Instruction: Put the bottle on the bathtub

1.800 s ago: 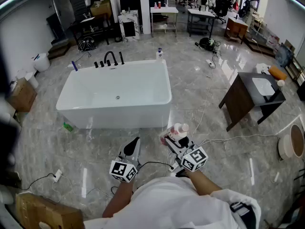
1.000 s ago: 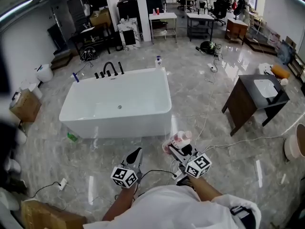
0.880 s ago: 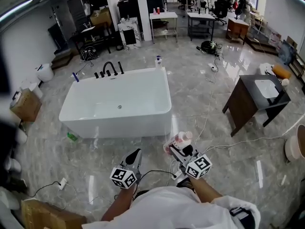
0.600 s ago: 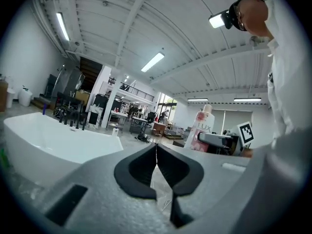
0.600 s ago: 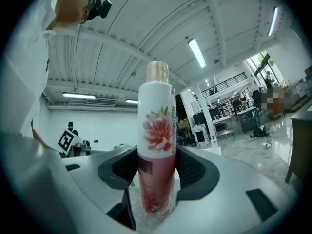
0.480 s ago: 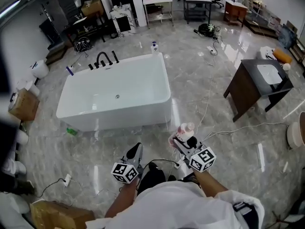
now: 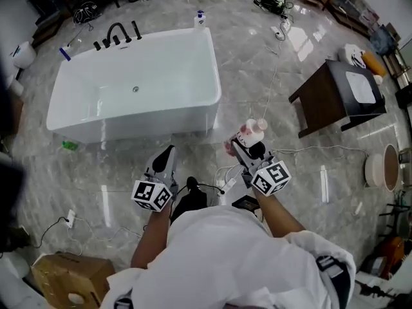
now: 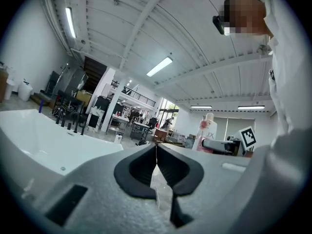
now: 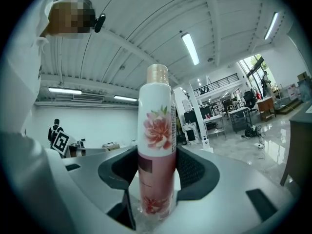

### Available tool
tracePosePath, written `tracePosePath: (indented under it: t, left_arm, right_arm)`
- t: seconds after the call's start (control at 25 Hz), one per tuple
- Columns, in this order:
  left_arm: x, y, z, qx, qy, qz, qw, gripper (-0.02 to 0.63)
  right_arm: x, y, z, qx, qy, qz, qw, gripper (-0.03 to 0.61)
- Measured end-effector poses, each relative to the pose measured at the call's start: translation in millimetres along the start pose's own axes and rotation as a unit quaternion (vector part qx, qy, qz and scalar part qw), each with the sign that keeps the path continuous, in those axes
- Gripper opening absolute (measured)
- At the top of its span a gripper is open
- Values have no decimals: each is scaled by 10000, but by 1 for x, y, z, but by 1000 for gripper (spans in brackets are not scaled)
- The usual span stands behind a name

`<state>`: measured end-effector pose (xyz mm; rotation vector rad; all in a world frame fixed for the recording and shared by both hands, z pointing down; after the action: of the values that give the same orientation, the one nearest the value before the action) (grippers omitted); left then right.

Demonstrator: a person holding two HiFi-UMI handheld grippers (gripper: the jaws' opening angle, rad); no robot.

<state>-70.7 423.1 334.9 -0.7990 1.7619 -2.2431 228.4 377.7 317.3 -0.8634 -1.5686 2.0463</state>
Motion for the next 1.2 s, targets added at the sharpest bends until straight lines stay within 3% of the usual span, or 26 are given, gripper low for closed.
tracePosePath:
  t: [0.4,0.68,0.92,1.2]
  left_arm:
    - [107,24,59,105,-392,-128,9991,15]
    - [128,40,106,93,-663,-150,9976,15]
    - [149,54,145,10,-614,-284,9977,15]
    - [168,86,226,81,-259,-33,9996,15]
  right_arm:
    - [-10,44,108,-87,-62,-57,9999,227]
    - [-45,59,119,-80,-486,38,9988,227]
    - [-89,59,137,-80,-400,173,9990,227]
    - [-171,76,192,-138,50,140,9998,227]
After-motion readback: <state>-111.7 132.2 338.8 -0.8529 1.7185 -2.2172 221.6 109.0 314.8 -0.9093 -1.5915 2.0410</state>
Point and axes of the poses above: the fingertips, and each gripper's own axes: z forward along the fingers, x to its left, y out of its top, the point moved 8 cm from there along -z, backward along the fingers, and after that the axes turned 8 degrees about x, right-handed, at the moved point
